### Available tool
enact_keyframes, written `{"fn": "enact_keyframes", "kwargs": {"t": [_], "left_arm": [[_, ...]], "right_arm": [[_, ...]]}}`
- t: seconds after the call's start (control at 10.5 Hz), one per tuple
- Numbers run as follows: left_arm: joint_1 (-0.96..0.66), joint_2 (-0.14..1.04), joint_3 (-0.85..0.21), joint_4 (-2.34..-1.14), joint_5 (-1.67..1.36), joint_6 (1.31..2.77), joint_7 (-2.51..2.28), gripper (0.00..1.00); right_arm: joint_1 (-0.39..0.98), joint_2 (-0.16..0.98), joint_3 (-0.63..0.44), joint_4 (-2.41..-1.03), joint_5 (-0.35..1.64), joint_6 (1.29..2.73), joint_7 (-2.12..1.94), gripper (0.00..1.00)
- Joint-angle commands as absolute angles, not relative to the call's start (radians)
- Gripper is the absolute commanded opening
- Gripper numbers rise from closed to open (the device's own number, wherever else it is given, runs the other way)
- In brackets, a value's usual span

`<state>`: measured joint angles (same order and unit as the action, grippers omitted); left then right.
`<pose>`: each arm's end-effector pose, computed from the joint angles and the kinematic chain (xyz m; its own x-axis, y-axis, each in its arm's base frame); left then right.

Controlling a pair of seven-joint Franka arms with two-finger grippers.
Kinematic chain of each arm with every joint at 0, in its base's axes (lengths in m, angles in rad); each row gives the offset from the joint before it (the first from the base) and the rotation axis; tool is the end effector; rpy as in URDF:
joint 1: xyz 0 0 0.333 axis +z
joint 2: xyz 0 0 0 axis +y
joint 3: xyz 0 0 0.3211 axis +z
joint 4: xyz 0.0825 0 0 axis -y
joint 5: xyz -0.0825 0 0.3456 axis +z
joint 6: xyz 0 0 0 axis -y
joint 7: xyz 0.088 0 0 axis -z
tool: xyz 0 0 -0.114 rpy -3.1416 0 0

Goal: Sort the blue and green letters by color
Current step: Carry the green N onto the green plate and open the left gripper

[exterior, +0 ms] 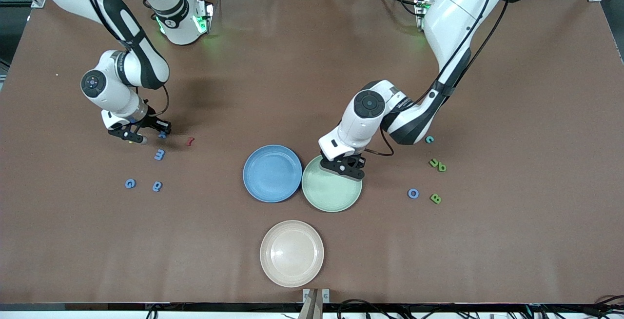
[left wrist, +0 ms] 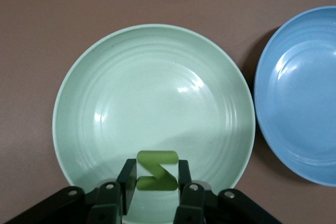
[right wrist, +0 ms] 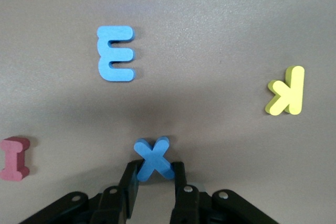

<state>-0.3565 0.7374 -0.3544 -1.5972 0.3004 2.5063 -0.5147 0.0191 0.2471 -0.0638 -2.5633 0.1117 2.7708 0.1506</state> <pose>0.5515 -0.4190 0.2626 0.9388 -0.2857 0.1924 -0.3113 -0.9428 0.1190 0.4315 -0.0250 0.2070 0.9550 -0.2936 -0.0420 -0.2944 -0.9556 -0.0146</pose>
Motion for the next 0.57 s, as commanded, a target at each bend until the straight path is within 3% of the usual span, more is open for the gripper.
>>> {"fn": "enact_keyframes", "kwargs": {"t": [0.0,0.09,0.47], "left_arm": [[-0.371,0.756,-0.339,-1.543,0.331,2.500,-0.502,0.90],[-0.356,0.738,-0.337,-1.552,0.336,2.499,-0.491,1.00],[-0.165,0.628,-0.341,-1.687,0.344,2.408,-0.248,1.00]], "right_arm": [[0.006,0.275,-0.057,-2.543,0.123,2.787,0.156,0.17],[0.005,0.267,-0.057,-2.542,0.123,2.781,0.153,0.11],[0.003,0.201,-0.058,-2.496,0.123,2.647,0.155,0.11]]}}
